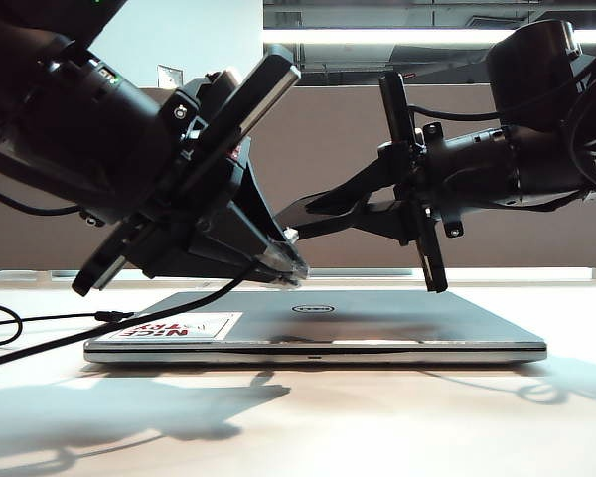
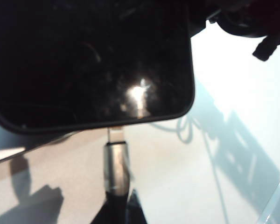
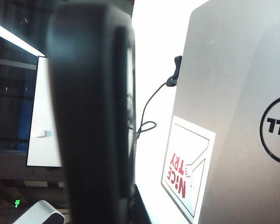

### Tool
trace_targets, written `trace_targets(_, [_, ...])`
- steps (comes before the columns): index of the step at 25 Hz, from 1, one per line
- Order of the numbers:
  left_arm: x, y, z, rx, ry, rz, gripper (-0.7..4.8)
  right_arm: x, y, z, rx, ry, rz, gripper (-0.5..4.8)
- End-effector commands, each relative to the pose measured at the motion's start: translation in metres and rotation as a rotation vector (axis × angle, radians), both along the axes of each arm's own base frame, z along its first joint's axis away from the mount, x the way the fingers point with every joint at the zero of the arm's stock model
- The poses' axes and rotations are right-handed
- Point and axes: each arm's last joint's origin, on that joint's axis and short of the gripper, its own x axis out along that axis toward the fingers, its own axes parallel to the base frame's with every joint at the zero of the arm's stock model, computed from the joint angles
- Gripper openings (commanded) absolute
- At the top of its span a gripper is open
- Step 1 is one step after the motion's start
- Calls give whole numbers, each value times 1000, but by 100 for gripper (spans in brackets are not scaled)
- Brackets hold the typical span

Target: Pick up the charging cable and the phone, plug the charging cable into the charging port on the phone, and finally place them back on the table.

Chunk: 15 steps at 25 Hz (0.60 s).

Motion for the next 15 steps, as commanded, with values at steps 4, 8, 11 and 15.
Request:
trace_targets(4, [0,-1,2,-11,-12,-2,-6,1,2,7,31,-16,7,-6])
trace_targets(8, [0,-1,2,-11,-12,-1,-6,1,2,7,36,-4,5,-6])
trace_targets(11, [0,-1,2,-12,-12,-1,-6,1,2,8,41,0,4,-6])
trace_targets(15, [0,-1,2,-13,-13,-1,-6,0,2,8,44,-7,13,-6])
